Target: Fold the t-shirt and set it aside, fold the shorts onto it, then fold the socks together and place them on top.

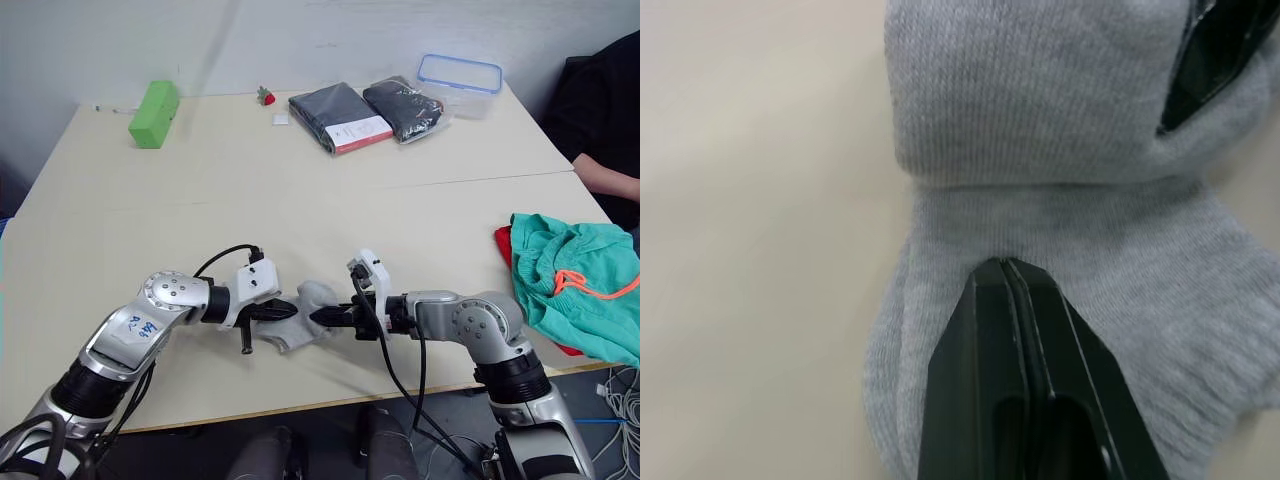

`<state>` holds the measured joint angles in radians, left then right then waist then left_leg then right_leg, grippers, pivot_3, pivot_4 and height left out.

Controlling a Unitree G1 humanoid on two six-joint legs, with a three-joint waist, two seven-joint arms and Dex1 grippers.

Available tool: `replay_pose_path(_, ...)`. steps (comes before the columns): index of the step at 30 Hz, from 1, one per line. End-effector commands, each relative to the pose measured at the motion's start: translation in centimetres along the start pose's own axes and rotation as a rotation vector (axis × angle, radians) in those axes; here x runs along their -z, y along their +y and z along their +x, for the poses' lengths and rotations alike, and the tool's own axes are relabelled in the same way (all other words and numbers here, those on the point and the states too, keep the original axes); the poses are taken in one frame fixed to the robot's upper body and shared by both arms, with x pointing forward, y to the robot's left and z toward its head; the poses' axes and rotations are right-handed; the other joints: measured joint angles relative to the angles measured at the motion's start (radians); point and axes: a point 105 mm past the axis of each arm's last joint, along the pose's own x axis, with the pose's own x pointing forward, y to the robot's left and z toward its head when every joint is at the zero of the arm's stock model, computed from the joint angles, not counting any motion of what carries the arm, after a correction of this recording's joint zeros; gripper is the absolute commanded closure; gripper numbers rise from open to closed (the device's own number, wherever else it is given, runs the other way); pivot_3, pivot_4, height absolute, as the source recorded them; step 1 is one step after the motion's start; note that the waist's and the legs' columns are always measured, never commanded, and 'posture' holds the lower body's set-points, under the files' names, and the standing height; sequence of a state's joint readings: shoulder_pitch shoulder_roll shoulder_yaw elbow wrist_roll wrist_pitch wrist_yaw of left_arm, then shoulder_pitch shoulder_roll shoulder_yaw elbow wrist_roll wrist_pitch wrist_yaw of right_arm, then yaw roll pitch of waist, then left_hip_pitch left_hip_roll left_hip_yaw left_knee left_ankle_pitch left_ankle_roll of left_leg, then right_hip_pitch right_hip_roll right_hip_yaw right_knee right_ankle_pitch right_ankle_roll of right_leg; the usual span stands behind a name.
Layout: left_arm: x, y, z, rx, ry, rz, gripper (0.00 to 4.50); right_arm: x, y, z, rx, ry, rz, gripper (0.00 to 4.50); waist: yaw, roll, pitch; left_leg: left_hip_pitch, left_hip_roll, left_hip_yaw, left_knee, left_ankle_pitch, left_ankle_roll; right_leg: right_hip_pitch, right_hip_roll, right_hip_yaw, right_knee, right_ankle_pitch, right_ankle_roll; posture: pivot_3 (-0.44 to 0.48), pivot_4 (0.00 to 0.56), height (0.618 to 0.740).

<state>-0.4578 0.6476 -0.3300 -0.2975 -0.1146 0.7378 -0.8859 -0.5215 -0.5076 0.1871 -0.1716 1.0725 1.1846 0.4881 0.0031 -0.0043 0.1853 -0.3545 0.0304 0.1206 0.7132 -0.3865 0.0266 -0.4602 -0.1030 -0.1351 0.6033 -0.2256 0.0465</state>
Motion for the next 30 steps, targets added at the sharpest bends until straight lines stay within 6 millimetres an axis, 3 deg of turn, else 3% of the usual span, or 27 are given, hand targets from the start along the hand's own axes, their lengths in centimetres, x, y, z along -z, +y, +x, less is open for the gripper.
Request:
replay_pose_path(1, 1.9, -0.5, 1.2, 0.018, 0.059, -0.053, 4.50, -0.7, 1.9, 0.8, -0.085, 0.013, -0.085, 4.49, 0.002, 0.000, 0.000, 0.000, 0.000, 0.000, 0.000, 0.000, 0.000, 0.000, 0.000, 0.000, 0.000, 0.000, 0.000, 0.000, 0.150, 0.740)
replay_pose_path(6, 2.0, -0.5, 1.2, 0.017, 0.058, -0.053, 4.50, -0.7, 2.2, 1.4, -0.102, 0.035, -0.121, 4.49, 0.011, 0.001, 0.000, 0.000, -0.001, 0.000, 0.000, 0.000, 0.000, 0.000, -0.001, 0.000, 0.001, 0.000, 0.000, 0.000, 0.150, 0.740)
replay_pose_path(10, 2.1, -0.9, 0.9, 0.021, 0.052, -0.067, 4.50, -0.2, 1.1, 2.1, -0.065, 0.062, -0.130, 4.49, 0.011, 0.002, -0.001, 0.000, -0.001, 0.000, 0.000, 0.000, 0.000, 0.000, -0.001, 0.000, 0.002, 0.000, 0.000, 0.000, 0.150, 0.740)
replay_pose_path(13, 2.2, -0.9, 0.7, 0.016, 0.050, -0.072, 4.50, -0.3, 1.3, 2.0, -0.093, 0.061, -0.133, 3.73, 0.010, 0.002, -0.001, 0.000, -0.001, 0.000, 0.000, 0.000, 0.000, 0.000, -0.001, 0.000, 0.002, 0.000, 0.000, 0.000, 0.150, 0.740)
replay_pose_path(21, 2.4, -0.7, 0.1, -0.001, 0.055, -0.082, 4.50, -1.2, 2.9, 0.7, -0.212, 0.027, -0.151, 0.96, -0.001, 0.002, -0.001, 0.000, -0.001, 0.000, 0.000, 0.000, 0.000, 0.000, -0.001, 0.000, 0.002, 0.000, 0.000, 0.000, 0.150, 0.740)
replay_pose_path(27, 2.6, -0.4, -0.2, -0.015, 0.060, -0.084, 4.50, -2.6, 2.8, -1.4, -0.229, -0.023, -0.166, 0.96, -0.004, 0.002, -0.001, 0.000, 0.000, 0.000, 0.000, 0.000, 0.000, 0.000, -0.001, 0.000, 0.001, 0.000, 0.000, 0.000, 0.150, 0.740)
replay_pose_path(30, 2.6, -0.3, -0.2, -0.017, 0.059, -0.085, 4.50, -3.4, 1.9, -2.3, -0.206, -0.057, -0.135, 1.54, -0.004, 0.002, -0.001, 0.000, 0.000, 0.000, 0.000, 0.000, 0.000, 0.000, 0.000, 0.000, 0.002, 0.000, 0.000, 0.000, 0.150, 0.740)
